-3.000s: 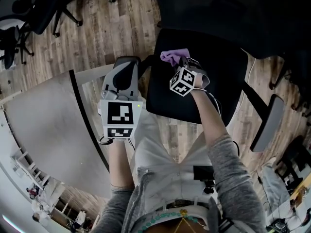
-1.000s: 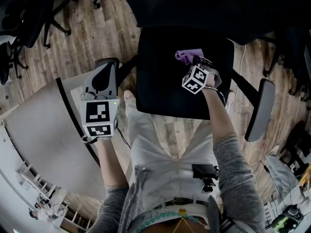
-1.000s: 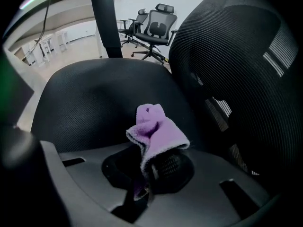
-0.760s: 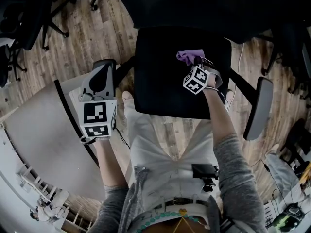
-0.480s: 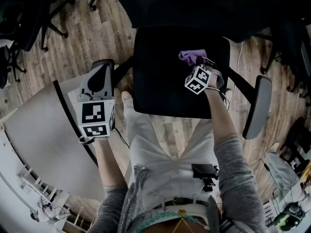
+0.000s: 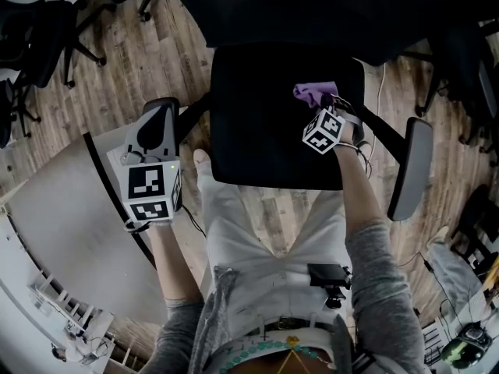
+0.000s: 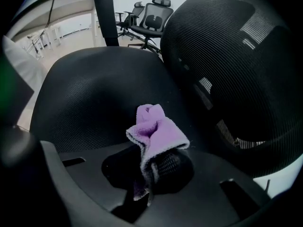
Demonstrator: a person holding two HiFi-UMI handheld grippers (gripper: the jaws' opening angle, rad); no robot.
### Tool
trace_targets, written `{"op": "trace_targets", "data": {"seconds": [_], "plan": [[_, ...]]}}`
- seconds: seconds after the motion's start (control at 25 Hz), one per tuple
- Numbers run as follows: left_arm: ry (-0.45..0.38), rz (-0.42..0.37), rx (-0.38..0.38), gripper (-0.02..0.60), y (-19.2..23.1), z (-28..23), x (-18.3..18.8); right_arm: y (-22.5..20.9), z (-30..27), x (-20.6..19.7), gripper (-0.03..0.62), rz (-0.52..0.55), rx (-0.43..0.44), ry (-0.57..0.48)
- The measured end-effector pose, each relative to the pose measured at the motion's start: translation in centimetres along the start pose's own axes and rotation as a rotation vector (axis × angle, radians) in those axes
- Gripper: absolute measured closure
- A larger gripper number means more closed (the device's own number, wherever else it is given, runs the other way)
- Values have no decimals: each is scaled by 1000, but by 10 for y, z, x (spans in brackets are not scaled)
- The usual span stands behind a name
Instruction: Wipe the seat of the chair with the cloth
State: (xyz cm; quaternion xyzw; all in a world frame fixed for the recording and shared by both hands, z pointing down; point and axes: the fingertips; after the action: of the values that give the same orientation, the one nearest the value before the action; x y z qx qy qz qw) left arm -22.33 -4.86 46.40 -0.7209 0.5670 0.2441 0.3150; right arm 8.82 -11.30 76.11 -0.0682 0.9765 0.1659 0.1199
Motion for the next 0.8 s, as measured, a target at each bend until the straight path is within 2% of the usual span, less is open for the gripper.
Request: {"op": "trace_targets", "data": {"seconds": [0.48, 0.8], "plan": [[2, 0, 2, 574, -1, -1, 0, -11, 13, -35, 546, -100, -50, 13], [3, 1, 2, 574, -2, -1, 1, -16, 22, -57, 546, -85, -85, 27]]}}
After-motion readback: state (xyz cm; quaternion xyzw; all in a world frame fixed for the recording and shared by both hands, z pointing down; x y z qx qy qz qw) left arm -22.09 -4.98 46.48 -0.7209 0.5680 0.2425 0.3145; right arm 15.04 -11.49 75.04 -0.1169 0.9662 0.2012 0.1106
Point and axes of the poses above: the fingertips, and each gripper's own axes: z backward along the fingers, y to its left, x out of its top, and after that the axes turned 1 degree about z, right-handed
